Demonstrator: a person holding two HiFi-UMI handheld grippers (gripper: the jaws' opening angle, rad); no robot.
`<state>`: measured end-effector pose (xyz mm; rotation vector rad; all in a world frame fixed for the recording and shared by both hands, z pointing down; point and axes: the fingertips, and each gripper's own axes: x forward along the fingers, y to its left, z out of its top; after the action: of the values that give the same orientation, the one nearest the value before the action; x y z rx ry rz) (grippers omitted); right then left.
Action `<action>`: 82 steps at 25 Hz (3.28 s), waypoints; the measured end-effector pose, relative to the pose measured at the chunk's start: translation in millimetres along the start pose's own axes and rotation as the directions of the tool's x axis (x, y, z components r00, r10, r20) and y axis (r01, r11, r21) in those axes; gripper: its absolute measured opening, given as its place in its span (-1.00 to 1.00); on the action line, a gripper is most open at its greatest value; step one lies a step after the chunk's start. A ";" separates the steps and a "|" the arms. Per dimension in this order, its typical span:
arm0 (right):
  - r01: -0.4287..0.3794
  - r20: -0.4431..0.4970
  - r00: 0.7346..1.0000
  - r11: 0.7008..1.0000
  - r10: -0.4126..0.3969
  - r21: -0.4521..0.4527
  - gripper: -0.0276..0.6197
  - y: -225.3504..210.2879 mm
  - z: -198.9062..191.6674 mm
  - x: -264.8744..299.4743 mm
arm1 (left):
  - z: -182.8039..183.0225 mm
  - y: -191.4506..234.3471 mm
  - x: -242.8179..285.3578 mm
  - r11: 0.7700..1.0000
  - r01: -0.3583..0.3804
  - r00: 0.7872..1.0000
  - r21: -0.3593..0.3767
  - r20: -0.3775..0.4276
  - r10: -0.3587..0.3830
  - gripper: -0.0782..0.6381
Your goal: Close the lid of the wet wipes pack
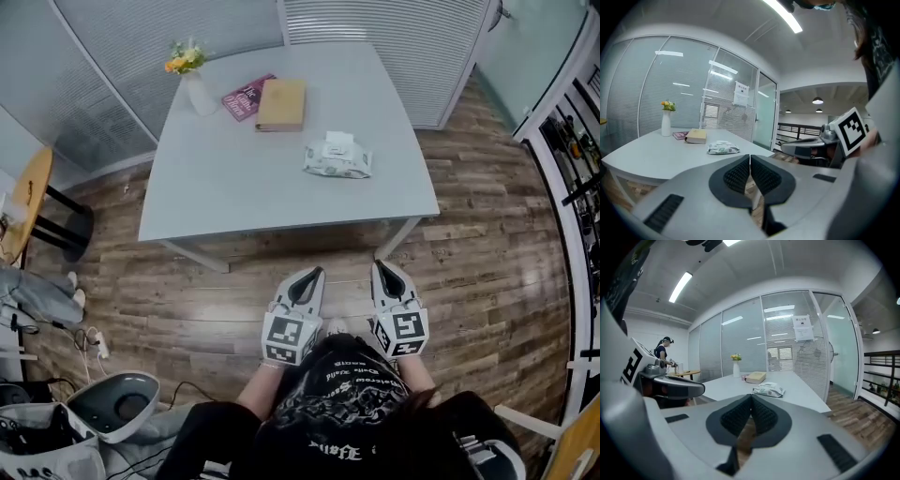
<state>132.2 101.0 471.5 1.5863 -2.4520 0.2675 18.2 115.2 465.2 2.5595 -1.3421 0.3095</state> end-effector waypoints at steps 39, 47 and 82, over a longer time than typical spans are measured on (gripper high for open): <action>0.095 -0.064 0.994 0.993 -0.091 0.069 -0.92 -98.5 26.8 155.9 | 64.1 110.7 189.4 0.996 0.081 0.996 0.022 0.024 -0.082 -0.75; 0.150 -0.073 0.987 0.986 -0.145 0.071 -0.92 -104.1 42.7 206.9 | 71.8 151.7 223.9 0.989 0.143 0.990 0.042 -0.002 -0.143 -0.75; -0.424 -0.571 0.704 0.895 0.422 0.139 -0.60 -152.5 46.8 429.7 | 52.4 218.0 312.7 0.991 0.129 0.961 0.028 -0.248 -0.119 -0.75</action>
<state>96.3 -349.4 548.9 0.7258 -2.2427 0.7119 16.3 -264.0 530.5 2.5250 -1.0923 0.6158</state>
